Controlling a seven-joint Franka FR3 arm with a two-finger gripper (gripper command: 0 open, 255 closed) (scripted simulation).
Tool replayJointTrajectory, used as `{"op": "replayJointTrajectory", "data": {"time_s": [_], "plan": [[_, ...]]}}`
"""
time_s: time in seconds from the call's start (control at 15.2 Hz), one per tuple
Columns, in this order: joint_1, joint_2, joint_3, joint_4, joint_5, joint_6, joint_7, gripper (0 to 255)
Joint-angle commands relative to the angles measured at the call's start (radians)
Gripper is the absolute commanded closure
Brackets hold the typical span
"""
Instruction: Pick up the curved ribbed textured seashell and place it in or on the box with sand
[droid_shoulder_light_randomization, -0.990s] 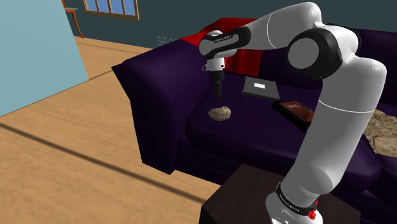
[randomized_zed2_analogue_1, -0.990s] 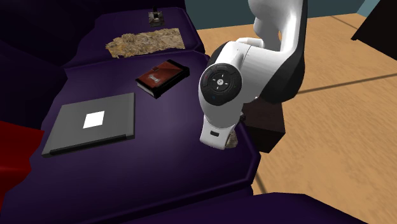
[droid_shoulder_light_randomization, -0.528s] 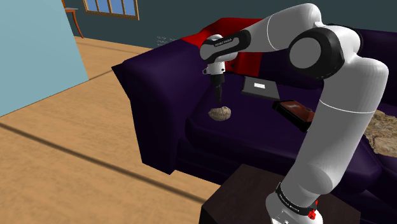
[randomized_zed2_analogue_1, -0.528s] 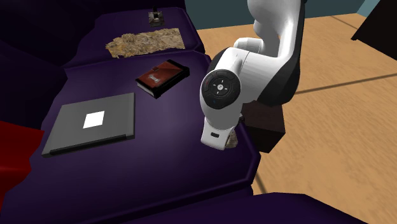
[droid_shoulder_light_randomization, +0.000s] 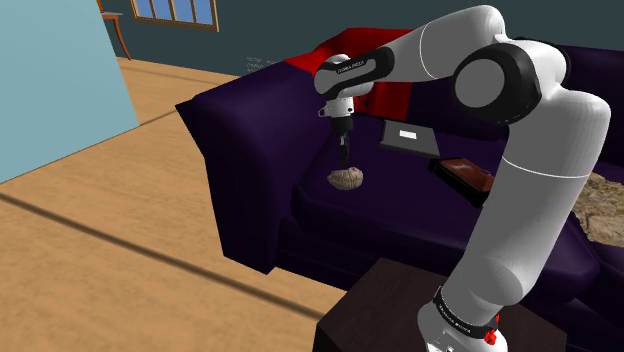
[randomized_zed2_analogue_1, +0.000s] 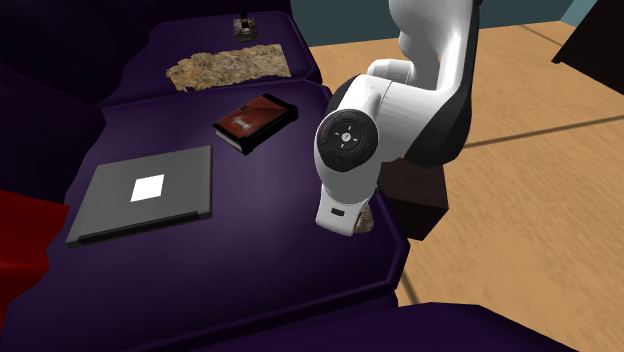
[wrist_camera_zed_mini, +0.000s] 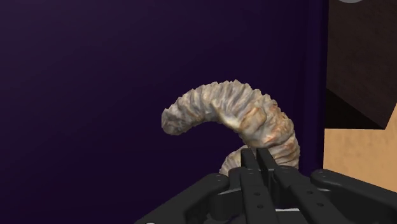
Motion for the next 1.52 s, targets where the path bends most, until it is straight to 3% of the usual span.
{"op": "replayJointTrajectory", "data": {"time_s": [0.0,0.26,0.33,0.53,1.06,1.45], "plan": [[0.000,0.000,0.000,0.000,0.000,0.000,0.000,255],[0.000,0.000,0.000,0.000,0.000,0.000,0.000,255],[0.000,0.000,0.000,0.000,0.000,0.000,0.000,0],[0.009,-0.441,-0.010,-0.548,-0.061,0.527,-0.318,0],[0.015,-0.386,-0.019,-0.605,-0.052,0.641,-0.328,0],[0.014,-0.386,-0.019,-0.605,-0.052,0.641,-0.328,0]]}}
